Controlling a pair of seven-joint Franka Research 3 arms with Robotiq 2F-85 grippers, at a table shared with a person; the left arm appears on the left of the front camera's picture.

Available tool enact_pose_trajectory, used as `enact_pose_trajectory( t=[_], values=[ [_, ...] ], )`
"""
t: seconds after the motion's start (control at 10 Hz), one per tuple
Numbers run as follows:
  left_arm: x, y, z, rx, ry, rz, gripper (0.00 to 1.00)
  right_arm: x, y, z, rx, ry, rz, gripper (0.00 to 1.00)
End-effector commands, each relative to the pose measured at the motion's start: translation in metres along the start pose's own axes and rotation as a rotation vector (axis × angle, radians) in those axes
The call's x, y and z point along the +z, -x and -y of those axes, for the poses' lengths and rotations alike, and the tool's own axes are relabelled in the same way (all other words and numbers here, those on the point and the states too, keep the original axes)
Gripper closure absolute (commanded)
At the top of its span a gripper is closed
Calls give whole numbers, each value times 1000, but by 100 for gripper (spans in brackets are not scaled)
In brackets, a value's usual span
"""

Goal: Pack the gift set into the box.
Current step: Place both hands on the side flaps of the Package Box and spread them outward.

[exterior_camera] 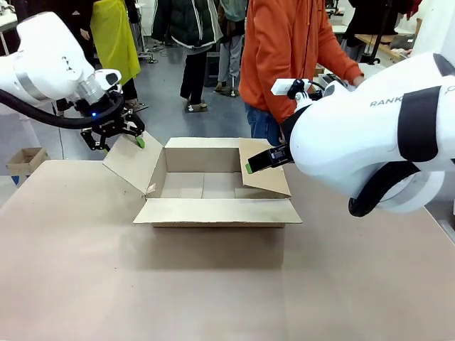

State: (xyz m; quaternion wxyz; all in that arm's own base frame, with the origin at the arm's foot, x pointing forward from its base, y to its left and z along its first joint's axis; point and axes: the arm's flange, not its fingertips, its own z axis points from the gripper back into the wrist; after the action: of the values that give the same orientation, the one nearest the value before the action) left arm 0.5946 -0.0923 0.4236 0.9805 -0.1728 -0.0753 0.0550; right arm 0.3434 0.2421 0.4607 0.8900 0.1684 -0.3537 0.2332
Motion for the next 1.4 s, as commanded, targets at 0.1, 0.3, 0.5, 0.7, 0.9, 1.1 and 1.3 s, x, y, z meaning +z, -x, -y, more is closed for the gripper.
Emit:
enact_pose_trajectory(
  t=[0.1, 0.3, 0.5, 0.7, 0.9, 1.1, 1.3],
  values=[
    [0, 0, 0, 0, 0, 0, 0, 0, 0, 0, 0, 0, 0, 0],
    [0, 0, 0, 0, 0, 0, 0, -1, -78, -17, 237, -11, -292, 0],
    [0, 0, 0, 0, 0, 0, 0, -20, -115, -26, 211, 94, -461, 0],
    [0, 0, 0, 0, 0, 0, 0, -6, -70, -26, 168, 190, -342, 0],
    [0, 0, 0, 0, 0, 0, 0, -12, -96, -15, 207, 135, -411, 0],
    [0, 0, 0, 0, 0, 0, 0, -34, -113, -39, 285, 185, -388, 0],
    [0, 0, 0, 0, 0, 0, 0, -87, -159, -71, 285, 210, -482, 0]
  ],
)
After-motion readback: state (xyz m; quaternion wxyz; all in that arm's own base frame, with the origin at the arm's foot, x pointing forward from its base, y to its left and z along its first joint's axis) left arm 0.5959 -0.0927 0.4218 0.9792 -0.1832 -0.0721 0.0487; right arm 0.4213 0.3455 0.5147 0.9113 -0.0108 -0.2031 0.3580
